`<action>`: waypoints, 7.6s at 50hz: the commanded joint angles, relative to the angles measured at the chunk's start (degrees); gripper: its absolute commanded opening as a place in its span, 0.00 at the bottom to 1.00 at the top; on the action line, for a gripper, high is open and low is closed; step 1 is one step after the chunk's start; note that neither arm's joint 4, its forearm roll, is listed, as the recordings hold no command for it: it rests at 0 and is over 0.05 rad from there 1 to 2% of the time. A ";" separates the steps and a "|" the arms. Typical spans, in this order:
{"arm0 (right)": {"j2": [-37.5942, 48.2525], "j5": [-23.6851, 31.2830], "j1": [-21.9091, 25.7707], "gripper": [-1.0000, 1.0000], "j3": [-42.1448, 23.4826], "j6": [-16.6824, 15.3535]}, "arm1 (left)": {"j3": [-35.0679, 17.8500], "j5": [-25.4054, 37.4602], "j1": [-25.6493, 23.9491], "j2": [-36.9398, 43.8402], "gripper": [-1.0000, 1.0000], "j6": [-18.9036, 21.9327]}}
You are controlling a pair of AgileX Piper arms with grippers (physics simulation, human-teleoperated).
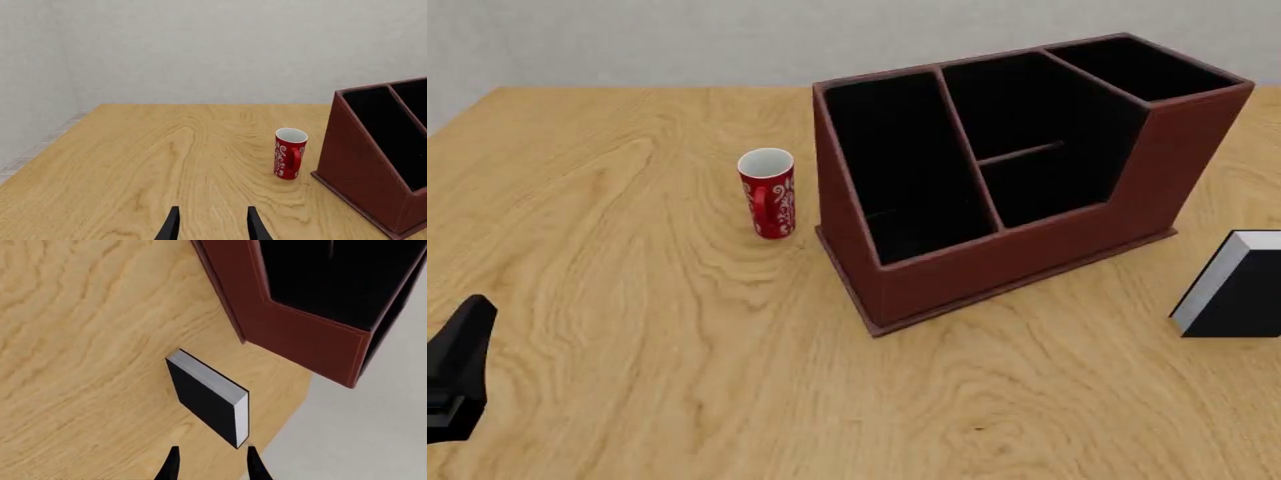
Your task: Pick up the book and place it in the left compartment of the caddy.
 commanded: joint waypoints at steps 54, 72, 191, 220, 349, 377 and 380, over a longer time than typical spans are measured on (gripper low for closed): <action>20.36 -11.54 -5.01 1.00 -6.34 -7.72 | 0.00 0.00 0.00 0.00 1.00 0.00; 23.71 -14.15 -4.96 1.00 -5.78 -7.53 | 0.00 0.00 0.00 0.00 1.00 0.00; -12.71 18.02 1.95 0.00 -4.12 3.77 | 0.00 0.00 0.00 0.00 1.00 0.00; -14.54 30.55 19.44 0.00 -18.41 32.17 | 0.00 0.00 0.00 0.00 1.00 0.00; 30.26 30.56 49.23 0.00 -52.07 84.37 | 0.00 0.00 0.00 0.00 1.00 0.00; 34.03 30.56 48.83 0.00 -54.47 83.50 | 0.00 0.00 0.00 0.00 1.00 0.00; 34.34 30.56 48.97 0.00 -54.65 83.57 | 0.00 0.00 0.00 0.00 1.00 0.00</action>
